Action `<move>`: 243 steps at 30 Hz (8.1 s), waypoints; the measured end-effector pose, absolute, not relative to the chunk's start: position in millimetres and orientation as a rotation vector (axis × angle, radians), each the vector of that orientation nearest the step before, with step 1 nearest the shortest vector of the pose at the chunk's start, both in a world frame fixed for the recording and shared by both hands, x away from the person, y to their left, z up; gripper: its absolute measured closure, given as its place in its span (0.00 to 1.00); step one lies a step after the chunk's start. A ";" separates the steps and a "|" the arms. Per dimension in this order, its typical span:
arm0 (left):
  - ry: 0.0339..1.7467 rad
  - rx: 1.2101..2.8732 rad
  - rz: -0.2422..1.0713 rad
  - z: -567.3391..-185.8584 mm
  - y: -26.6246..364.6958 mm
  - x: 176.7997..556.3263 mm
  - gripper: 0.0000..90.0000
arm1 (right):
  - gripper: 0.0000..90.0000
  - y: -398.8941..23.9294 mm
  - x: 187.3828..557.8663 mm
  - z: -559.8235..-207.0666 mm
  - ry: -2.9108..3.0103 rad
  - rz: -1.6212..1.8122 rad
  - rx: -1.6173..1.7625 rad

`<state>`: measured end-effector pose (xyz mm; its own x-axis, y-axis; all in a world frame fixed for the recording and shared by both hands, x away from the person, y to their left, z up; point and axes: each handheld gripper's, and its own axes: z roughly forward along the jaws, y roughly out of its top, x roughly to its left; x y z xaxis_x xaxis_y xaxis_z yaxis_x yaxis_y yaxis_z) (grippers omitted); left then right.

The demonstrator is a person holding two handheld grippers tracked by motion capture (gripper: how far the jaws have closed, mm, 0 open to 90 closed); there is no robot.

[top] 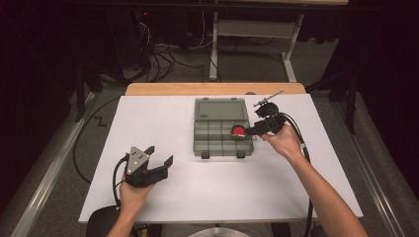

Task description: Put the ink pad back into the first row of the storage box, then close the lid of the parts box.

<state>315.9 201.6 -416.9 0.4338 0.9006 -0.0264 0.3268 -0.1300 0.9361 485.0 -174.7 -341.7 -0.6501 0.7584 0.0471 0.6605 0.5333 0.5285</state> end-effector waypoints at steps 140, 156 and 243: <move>1.256 2.052 0.433 -367.2 118.4 516.9 0.45 | 0.82 -183.8 497.9 -381.4 2.544 0.790 1.409; 1.390 1.973 0.281 -366.7 125.8 551.8 0.42 | 0.82 -182.8 498.8 -380.5 2.552 0.777 1.413; 1.379 1.934 0.177 -380.3 121.4 560.4 0.52 | 0.82 -179.7 507.0 -375.7 2.600 0.700 1.476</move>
